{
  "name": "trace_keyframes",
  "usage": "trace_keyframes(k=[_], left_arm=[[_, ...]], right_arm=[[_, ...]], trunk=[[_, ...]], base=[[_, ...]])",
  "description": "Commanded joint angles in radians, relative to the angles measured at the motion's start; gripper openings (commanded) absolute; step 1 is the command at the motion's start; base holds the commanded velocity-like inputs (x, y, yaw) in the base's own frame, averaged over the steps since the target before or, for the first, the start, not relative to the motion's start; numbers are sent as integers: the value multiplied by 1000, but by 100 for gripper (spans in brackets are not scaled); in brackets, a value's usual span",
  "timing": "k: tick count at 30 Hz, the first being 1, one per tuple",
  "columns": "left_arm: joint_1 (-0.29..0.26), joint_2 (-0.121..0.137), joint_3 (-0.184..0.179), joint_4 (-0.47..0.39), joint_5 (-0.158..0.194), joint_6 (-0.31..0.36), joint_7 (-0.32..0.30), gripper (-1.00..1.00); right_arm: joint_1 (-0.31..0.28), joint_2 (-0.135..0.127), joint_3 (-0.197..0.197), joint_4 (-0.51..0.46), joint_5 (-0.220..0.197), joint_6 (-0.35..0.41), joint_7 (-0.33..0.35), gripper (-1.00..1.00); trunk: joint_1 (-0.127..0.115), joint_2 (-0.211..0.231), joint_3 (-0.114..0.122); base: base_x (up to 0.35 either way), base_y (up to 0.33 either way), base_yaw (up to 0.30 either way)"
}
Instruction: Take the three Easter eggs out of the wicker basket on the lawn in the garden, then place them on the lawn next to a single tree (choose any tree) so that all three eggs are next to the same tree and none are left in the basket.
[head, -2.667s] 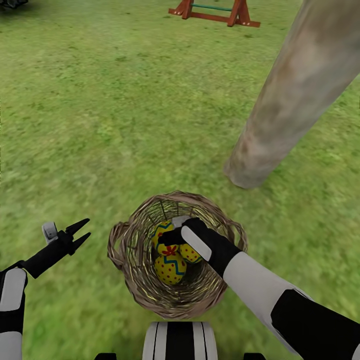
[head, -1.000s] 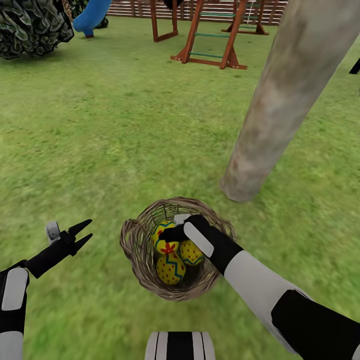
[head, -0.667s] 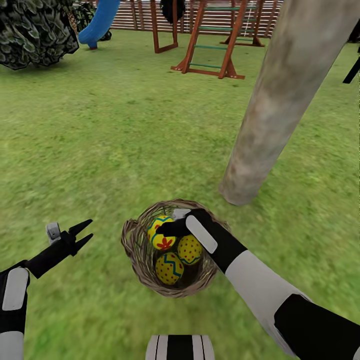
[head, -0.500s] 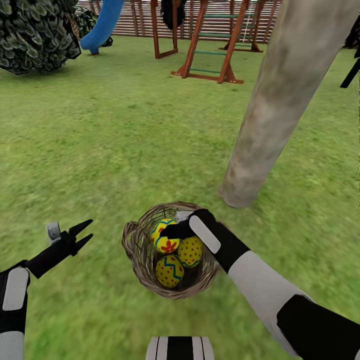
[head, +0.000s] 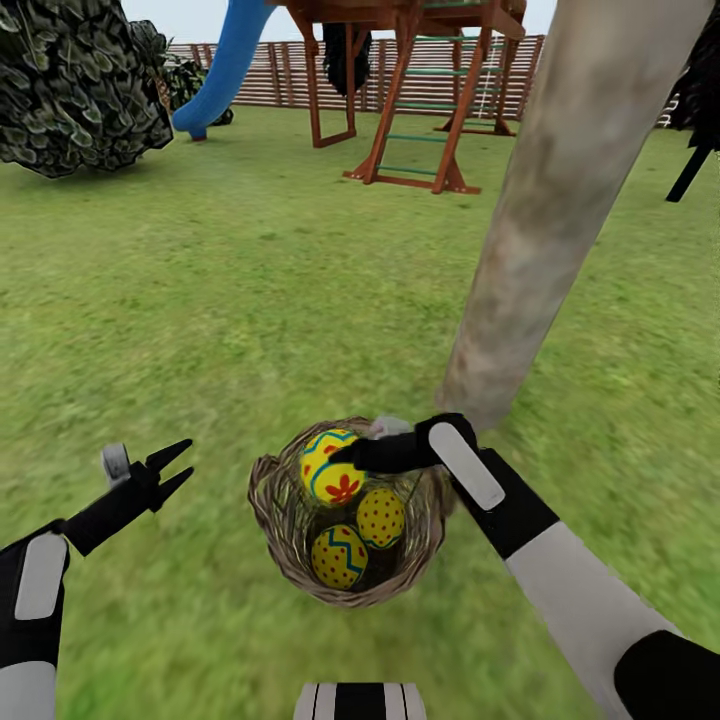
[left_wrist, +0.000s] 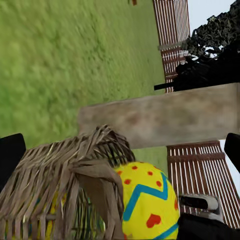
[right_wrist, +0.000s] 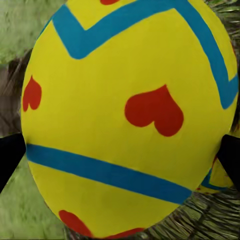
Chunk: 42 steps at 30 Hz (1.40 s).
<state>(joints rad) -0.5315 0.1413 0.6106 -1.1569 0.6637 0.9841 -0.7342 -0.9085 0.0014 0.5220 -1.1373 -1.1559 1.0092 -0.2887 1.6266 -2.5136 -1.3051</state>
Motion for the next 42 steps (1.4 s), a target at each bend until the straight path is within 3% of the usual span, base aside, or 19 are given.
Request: trace_keyframes(k=[1,3,5,6,10,12,15,17,21,23,28,38,42], left_arm=[[-1,0,2,0,-4,4,-5,100],[-1,0,2,0,-4,4,-5,100],[-1,0,2,0,-4,4,-5,100],[-1,-1,1,0,-4,4,-5,100],[-1,-13,0,1,-4,0,-9,100],[-1,-14,-6,0,-4,-1,-15,100],[-1,-13,-91,-4,0,-3,-18,100],[-1,-14,-117,-12,1,-4,-21,100],[-1,-10,-125,-15,1,-4,-157,100],[-1,-9,-126,-16,1,-4,-174,100],[-1,-3,-126,-17,1,-4,-179,100],[-1,-8,-125,-17,1,-4,-185,100],[-1,-7,-123,-15,1,-4,-251,100]], right_arm=[[9,-19,1,-45,-38,2,-10,-100],[19,-59,1,-123,-81,2,-10,-100],[28,-111,2,-188,-155,2,-10,-100],[30,-154,2,-233,-211,2,-10,-100],[39,-244,3,-301,-338,2,-2,-100],[53,-271,3,-303,-346,2,74,-100],[66,-306,4,-305,-340,1,270,-100],[80,-324,5,-305,-337,1,393,-100],[83,-396,6,-308,-337,0,588,-100],[83,-413,5,-308,-337,-1,655,-100],[84,-460,3,-306,-337,-6,676,-100],[97,-466,3,-305,-337,-7,695,-100],[108,-483,1,-301,-335,-12,695,-100]], trunk=[[-1,0,3],[-1,0,11],[-2,1,19],[-3,1,23],[-5,2,38],[-5,3,46],[-6,3,50],[-6,3,50],[-6,3,50],[-6,3,50],[-6,3,53],[-6,3,64],[-6,3,69]], base=[[0,0,0],[0,0,0],[0,0,0],[0,0,0],[0,0,0],[0,0,0],[0,0,0],[0,0,0],[0,0,0],[0,0,0],[-73,-69,-121],[-202,-176,-202],[-6,-5,-206]])
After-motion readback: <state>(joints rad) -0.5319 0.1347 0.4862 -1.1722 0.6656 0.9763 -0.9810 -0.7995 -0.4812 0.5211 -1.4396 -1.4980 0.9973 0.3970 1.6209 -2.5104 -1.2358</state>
